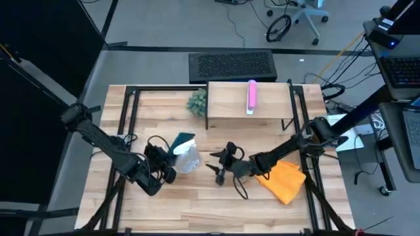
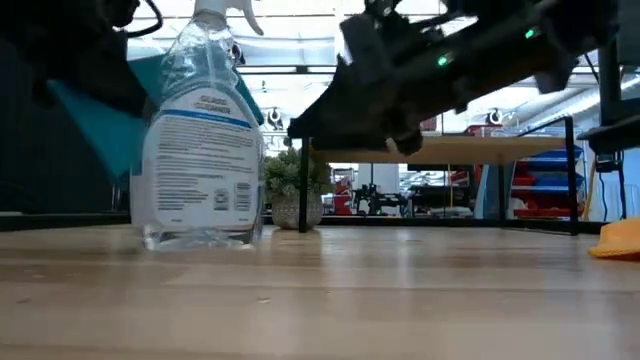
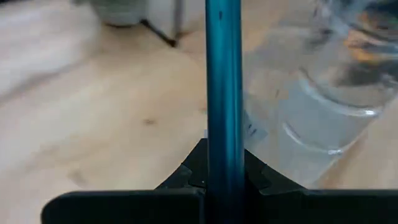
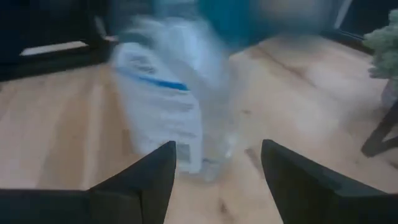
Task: Apply microfiber cloth
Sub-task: Spray the tablet with the bottle cleaner
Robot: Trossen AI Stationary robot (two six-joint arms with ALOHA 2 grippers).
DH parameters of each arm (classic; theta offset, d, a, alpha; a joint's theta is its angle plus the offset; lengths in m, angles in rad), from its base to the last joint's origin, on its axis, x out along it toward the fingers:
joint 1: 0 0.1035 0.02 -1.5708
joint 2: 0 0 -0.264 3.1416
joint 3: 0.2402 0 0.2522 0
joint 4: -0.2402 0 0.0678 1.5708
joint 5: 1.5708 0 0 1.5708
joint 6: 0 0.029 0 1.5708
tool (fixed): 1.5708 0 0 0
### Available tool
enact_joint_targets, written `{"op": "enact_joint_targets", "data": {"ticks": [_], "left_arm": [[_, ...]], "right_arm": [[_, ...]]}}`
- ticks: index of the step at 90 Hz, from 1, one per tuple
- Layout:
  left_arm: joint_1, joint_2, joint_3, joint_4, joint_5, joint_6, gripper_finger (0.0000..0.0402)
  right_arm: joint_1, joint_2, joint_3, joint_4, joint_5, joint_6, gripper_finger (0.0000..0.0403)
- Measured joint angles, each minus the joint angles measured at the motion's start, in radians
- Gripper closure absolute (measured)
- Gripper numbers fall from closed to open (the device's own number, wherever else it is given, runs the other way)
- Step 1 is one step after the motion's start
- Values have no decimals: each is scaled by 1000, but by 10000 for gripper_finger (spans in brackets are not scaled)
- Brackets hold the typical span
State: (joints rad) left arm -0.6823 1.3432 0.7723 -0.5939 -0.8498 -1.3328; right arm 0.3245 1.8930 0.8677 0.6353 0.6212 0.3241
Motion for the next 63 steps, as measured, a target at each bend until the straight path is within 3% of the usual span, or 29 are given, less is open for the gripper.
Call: {"op": "enact_joint_targets", "data": {"ticks": [27, 53, 63], "left_arm": [[6, 122, 5, 365, 43, 117, 393], [-5, 142, 2, 348, 65, 104, 393], [-8, 139, 16, 338, 64, 119, 393]], "right_arm": [[-10, -7, 0, 0, -46, -57, 188], [49, -239, 0, -497, -57, -50, 188], [110, -357, 0, -599, -129, -48, 188]]}}
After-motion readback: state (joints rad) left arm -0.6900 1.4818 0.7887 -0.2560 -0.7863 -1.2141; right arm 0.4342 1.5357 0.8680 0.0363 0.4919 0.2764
